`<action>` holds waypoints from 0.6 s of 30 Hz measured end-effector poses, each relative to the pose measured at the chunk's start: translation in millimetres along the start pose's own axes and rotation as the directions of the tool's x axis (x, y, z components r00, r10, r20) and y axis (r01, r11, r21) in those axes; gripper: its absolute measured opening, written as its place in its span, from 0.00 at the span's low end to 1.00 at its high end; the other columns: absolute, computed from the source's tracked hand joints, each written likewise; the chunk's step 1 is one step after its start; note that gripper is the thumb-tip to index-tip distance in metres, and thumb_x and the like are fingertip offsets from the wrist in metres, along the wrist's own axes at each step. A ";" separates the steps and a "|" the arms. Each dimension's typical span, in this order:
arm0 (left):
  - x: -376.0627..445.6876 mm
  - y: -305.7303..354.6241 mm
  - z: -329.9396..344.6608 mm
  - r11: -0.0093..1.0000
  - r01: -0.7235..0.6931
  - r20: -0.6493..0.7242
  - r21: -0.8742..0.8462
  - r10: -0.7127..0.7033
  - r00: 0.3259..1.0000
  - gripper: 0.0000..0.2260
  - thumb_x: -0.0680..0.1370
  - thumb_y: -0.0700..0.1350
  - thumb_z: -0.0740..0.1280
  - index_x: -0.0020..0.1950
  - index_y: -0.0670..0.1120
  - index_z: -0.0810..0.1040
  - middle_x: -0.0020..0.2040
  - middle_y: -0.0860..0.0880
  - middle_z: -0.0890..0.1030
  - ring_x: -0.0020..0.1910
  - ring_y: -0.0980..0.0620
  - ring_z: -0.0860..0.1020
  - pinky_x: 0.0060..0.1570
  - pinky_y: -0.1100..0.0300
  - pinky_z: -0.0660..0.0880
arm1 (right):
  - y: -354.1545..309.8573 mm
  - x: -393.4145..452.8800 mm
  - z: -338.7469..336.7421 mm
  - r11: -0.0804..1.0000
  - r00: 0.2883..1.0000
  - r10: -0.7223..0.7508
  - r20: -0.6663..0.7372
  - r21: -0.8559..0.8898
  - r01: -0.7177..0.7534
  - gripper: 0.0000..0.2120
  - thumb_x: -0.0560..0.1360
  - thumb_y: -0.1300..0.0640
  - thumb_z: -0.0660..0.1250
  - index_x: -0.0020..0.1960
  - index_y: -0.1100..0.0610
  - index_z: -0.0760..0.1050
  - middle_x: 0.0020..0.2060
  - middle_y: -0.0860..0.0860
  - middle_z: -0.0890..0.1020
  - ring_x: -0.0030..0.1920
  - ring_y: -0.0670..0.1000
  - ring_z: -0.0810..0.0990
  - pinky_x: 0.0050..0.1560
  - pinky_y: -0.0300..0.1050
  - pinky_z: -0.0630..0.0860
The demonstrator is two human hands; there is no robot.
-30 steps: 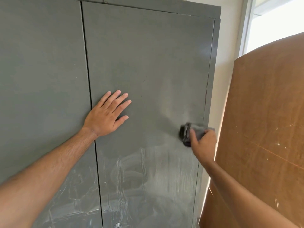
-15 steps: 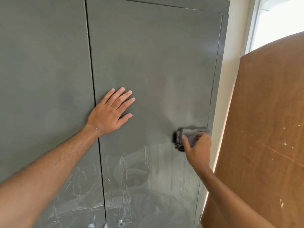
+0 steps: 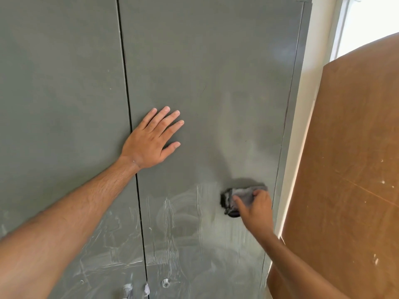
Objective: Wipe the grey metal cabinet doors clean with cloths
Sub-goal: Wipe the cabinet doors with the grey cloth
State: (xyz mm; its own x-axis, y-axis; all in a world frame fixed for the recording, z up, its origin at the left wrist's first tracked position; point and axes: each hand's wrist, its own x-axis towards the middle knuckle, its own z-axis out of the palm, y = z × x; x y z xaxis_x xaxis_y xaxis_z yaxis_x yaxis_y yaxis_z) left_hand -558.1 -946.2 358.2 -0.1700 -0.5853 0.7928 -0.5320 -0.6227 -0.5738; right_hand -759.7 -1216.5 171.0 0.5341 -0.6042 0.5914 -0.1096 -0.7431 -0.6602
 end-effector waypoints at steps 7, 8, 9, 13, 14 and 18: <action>0.1 0.5 -0.4 1.000 0.001 -0.003 0.003 -0.001 1.000 0.27 0.86 0.59 0.58 0.81 0.46 0.66 0.82 0.44 0.65 0.81 0.41 0.62 0.80 0.41 0.57 | -53.3 5.3 28.4 0.997 0.998 -0.064 -0.020 -0.031 0.063 0.29 0.75 0.37 0.72 0.62 0.58 0.71 0.55 0.50 0.71 0.56 0.51 0.71 0.58 0.45 0.74; 0.2 -0.9 -0.7 1.000 0.002 0.000 -0.001 -0.002 1.000 0.27 0.86 0.59 0.58 0.81 0.46 0.66 0.82 0.44 0.65 0.81 0.41 0.62 0.80 0.41 0.57 | -45.6 -11.6 33.2 0.989 0.994 -0.091 0.052 -0.109 0.096 0.29 0.74 0.37 0.72 0.62 0.57 0.70 0.55 0.49 0.71 0.56 0.51 0.70 0.58 0.45 0.74; -0.4 -1.2 -1.2 1.000 0.000 0.002 -0.007 0.000 1.000 0.27 0.86 0.59 0.58 0.81 0.45 0.66 0.82 0.44 0.65 0.81 0.41 0.62 0.80 0.41 0.57 | -31.4 -21.9 33.8 0.985 0.993 -0.084 0.088 -0.140 0.096 0.28 0.74 0.37 0.73 0.61 0.57 0.71 0.54 0.49 0.71 0.55 0.50 0.71 0.56 0.43 0.74; 1.1 0.5 -1.9 1.000 0.003 0.007 -0.006 -0.003 1.000 0.28 0.86 0.59 0.57 0.82 0.45 0.65 0.82 0.44 0.64 0.82 0.41 0.61 0.81 0.41 0.57 | -36.7 9.3 15.0 0.981 0.982 0.152 -0.112 0.140 -0.136 0.25 0.73 0.38 0.74 0.52 0.58 0.72 0.47 0.52 0.74 0.48 0.52 0.73 0.42 0.35 0.68; 0.7 -0.2 -1.4 1.000 0.002 0.011 -0.012 -0.001 1.000 0.28 0.86 0.59 0.57 0.82 0.45 0.65 0.82 0.44 0.64 0.82 0.41 0.61 0.81 0.41 0.57 | -51.1 16.4 15.4 0.977 0.977 0.149 -0.154 0.178 -0.121 0.24 0.74 0.39 0.74 0.53 0.58 0.72 0.48 0.52 0.74 0.49 0.52 0.73 0.44 0.36 0.69; 0.4 -0.8 -2.1 1.000 -0.014 0.029 -0.022 0.014 0.999 0.28 0.86 0.59 0.57 0.82 0.45 0.65 0.82 0.43 0.64 0.82 0.41 0.61 0.81 0.41 0.56 | -79.7 -14.2 48.7 0.995 0.996 -0.084 0.011 -0.060 0.084 0.28 0.73 0.39 0.75 0.60 0.59 0.71 0.54 0.51 0.71 0.56 0.51 0.68 0.58 0.44 0.70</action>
State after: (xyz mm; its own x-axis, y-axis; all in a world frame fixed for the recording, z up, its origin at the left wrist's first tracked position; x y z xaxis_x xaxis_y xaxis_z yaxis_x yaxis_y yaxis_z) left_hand -559.5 -944.9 359.4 -0.1535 -0.6090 0.7782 -0.5479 -0.6029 -0.5799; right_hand -717.7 -1134.6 192.6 0.5505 -0.5365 0.6396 -0.1146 -0.8075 -0.5787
